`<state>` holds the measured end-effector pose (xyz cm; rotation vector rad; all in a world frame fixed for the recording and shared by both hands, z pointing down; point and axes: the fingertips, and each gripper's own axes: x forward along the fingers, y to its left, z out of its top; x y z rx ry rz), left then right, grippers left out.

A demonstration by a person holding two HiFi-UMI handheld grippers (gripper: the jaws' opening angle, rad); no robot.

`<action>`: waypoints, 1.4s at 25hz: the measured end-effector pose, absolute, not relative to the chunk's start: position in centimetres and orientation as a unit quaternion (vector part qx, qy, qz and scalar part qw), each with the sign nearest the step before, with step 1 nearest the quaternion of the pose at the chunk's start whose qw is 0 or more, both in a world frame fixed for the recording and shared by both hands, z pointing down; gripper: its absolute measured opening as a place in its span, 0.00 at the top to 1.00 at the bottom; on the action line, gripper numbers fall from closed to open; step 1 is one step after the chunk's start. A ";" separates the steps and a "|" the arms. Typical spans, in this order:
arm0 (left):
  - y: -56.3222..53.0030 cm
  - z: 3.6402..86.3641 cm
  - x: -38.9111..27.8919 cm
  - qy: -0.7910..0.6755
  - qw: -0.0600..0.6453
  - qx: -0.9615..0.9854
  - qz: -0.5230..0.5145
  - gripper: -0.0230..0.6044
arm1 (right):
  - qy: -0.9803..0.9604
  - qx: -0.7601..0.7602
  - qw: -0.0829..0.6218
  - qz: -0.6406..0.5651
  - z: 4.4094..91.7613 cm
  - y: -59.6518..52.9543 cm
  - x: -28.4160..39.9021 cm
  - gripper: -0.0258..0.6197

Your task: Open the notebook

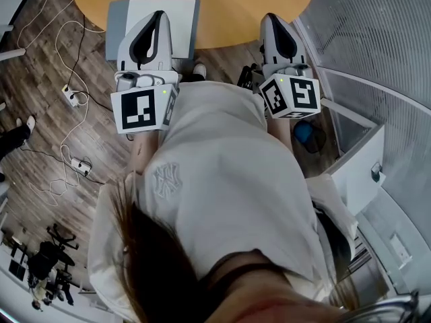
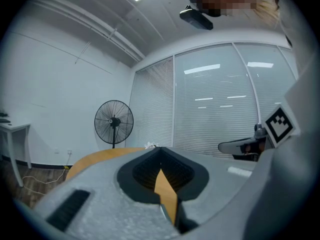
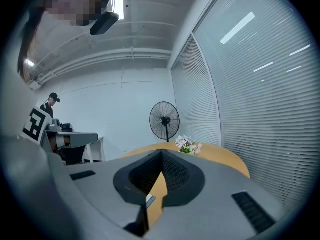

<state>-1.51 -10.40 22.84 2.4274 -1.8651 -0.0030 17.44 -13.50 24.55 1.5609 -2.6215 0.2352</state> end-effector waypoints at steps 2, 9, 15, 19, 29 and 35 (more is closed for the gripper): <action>-10.4 22.9 -1.5 -0.611 0.039 0.791 -0.001 0.94 | -0.857 0.507 0.040 0.078 24.6 -13.5 17.4 0.96; -10.3 22.8 -1.8 -0.614 0.033 0.789 -0.002 0.94 | -0.862 0.499 0.036 0.080 24.5 -13.5 16.7 0.96; -10.6 22.7 -1.8 -0.616 0.033 0.787 0.000 0.94 | -0.862 0.500 0.035 0.079 24.3 -14.0 17.0 0.96; -10.8 22.7 -1.5 -0.614 0.031 0.789 -0.002 0.94 | -0.860 0.502 0.035 0.079 24.5 -14.3 17.3 0.96; -11.4 22.9 -1.3 -0.611 0.031 0.791 -0.001 0.94 | -0.857 0.508 0.033 0.080 24.5 -14.9 17.8 0.96; -11.9 23.0 -1.0 -0.611 0.033 0.791 0.000 0.94 | -0.856 0.509 0.034 0.083 24.7 -15.4 18.1 0.96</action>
